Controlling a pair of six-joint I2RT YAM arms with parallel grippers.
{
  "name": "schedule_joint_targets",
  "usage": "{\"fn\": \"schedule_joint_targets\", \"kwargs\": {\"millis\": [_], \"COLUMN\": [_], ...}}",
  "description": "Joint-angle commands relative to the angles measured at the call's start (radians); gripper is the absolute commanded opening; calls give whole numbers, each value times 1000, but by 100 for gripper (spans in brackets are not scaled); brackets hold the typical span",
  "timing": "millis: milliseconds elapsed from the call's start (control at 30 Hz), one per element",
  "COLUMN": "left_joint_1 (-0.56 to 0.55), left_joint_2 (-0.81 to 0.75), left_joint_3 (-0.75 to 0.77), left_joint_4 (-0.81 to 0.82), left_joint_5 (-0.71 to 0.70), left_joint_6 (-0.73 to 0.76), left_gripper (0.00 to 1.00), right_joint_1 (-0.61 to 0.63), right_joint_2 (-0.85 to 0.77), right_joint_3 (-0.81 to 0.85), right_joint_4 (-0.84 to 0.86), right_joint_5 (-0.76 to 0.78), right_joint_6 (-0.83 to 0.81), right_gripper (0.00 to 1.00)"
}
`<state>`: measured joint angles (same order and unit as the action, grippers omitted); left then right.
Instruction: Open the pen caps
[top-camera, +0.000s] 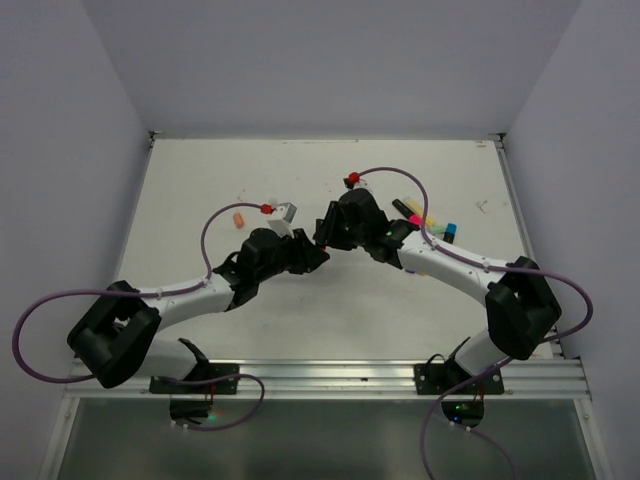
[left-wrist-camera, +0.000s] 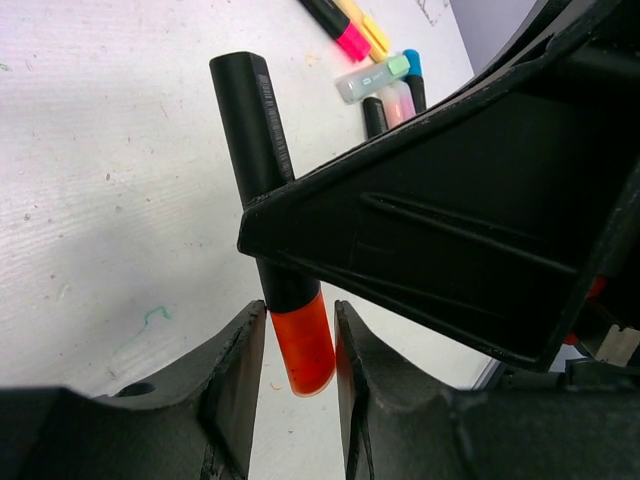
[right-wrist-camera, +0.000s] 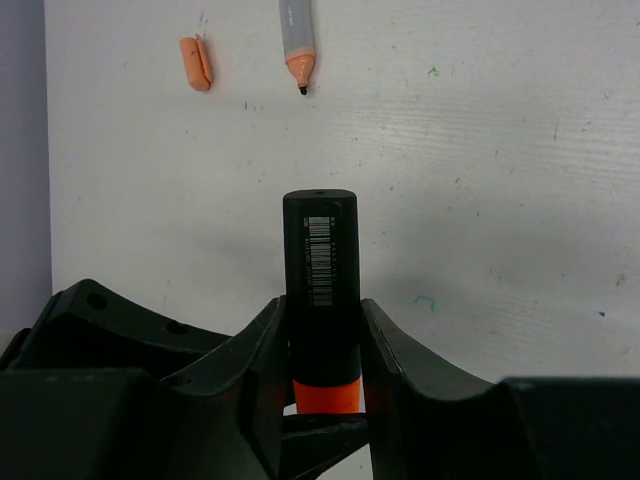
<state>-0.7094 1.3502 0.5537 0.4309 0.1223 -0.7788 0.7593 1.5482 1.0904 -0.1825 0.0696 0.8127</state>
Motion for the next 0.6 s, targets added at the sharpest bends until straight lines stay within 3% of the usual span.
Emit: {"fn": "schedule_joint_targets", "kwargs": {"millis": [0, 100, 200, 233, 267, 367, 467, 567], "left_joint_1": [-4, -4, -4, -4, -4, -4, -4, -4], "left_joint_2": [4, 6, 9, 6, 3, -37, -54, -56], "left_joint_3": [23, 22, 25, 20, 14, -15, -26, -26], "left_joint_4": [37, 42, 58, 61, 66, 95, 86, 81], "left_joint_5": [-6, -1, 28, 34, 37, 34, 24, 23], "left_joint_6": [-14, -13, 1, 3, 4, 22, 41, 42], "left_gripper": [36, 29, 3, 0, 0, 0, 0, 0], "right_joint_1": [8, 9, 12, 11, 11, 11, 9, 9], "right_joint_2": [-45, -37, -36, -37, -37, -36, -33, -5], "right_joint_3": [-6, -7, -12, -12, -12, -1, 5, 19], "right_joint_4": [69, 86, 100, 101, 101, 84, 75, 71], "right_joint_5": [29, 16, 6, 3, 2, -10, 2, 9], "right_joint_6": [28, 37, 39, 37, 34, 7, -10, -23], "right_gripper": [0, 0, 0, 0, 0, 17, 27, 32]}}
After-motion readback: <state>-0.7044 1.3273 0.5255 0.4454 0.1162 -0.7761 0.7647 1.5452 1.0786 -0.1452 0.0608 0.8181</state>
